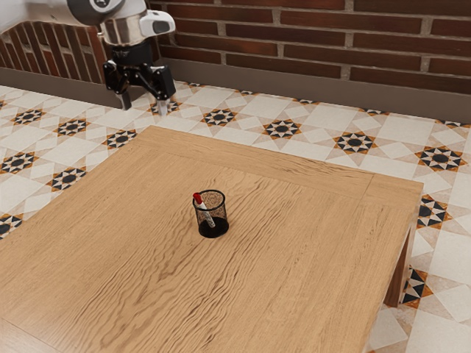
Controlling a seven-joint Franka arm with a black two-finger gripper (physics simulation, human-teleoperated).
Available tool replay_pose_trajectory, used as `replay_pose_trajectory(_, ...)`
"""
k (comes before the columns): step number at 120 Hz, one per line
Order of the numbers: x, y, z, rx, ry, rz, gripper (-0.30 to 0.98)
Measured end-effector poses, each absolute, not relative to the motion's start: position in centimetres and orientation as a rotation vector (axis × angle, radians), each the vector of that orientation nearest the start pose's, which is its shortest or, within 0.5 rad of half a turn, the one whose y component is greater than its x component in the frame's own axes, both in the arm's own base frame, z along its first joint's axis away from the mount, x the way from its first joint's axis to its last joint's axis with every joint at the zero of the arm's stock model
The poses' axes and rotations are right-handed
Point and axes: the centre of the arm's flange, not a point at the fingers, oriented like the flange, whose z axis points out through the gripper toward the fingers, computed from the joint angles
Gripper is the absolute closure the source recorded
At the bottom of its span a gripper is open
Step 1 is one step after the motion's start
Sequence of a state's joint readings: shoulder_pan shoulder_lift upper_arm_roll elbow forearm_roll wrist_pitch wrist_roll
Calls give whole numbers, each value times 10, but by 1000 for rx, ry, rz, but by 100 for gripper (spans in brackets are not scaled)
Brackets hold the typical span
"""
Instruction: Take the marker out of the pen holder and place it to the left of the pen holder.
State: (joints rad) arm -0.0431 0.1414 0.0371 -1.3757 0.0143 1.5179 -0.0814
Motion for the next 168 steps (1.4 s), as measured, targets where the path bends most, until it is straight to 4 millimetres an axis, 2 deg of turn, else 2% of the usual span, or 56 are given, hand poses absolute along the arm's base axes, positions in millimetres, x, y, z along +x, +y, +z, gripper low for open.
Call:
replay_pose_trajectory(12,593,-5,635,-3120,-115,-18,0)
replay_pose_trajectory(18,597,-5,629,-3119,-118,-7,0)
replay_pose_trajectory(22,604,-5,616,-3118,-119,16,0)
replay_pose_trajectory(32,631,-7,564,-3114,-118,98,0)
replay_pose_trajectory(37,640,-7,547,-3113,-118,115,0)
replay_pose_trajectory(44,648,-8,531,-3113,-118,124,0)
replay_pose_trajectory(54,654,-10,520,-3115,-112,111,0)
replay_pose_trajectory(60,650,-10,511,-3116,-114,115,0)
replay_pose_trajectory(69,623,-9,463,-3126,-122,160,0)
replay_pose_trajectory(77,603,-8,442,-3138,-132,118,0)
replay_pose_trajectory(93,602,-13,428,-3160,-135,-35,0)
replay_pose_trajectory(110,614,-14,414,-3164,-143,-185,0)
replay_pose_trajectory(122,609,-15,393,-3186,-174,-225,0)
replay_pose_trajectory(136,615,-22,375,-3197,-168,-286,0)
replay_pose_trajectory(168,634,-22,362,-3217,-194,-368,0)
